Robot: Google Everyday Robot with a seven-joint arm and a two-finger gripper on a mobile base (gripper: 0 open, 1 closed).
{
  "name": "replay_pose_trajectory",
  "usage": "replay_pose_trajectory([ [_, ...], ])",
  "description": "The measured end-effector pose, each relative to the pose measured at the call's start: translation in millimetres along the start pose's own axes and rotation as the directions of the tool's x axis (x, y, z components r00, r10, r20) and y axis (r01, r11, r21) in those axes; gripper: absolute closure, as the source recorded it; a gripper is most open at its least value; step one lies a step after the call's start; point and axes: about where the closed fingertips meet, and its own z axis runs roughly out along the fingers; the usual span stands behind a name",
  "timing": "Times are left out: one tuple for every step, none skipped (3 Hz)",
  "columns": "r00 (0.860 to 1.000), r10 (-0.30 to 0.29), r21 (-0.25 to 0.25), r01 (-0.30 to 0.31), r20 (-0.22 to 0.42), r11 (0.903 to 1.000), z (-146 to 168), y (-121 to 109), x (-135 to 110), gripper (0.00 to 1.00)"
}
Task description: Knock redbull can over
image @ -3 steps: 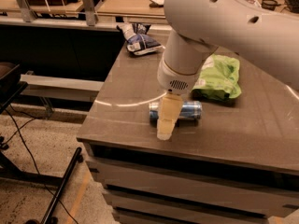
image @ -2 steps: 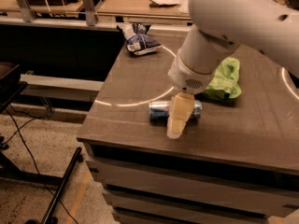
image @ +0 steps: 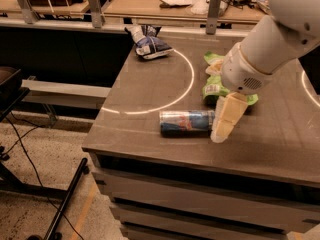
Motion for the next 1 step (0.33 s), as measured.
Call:
replay_pose_trajectory([
  [1.000,-0.005,0.003,0.004,0.002,1.0000,-1.6,-0.3,0.5,0.00],
])
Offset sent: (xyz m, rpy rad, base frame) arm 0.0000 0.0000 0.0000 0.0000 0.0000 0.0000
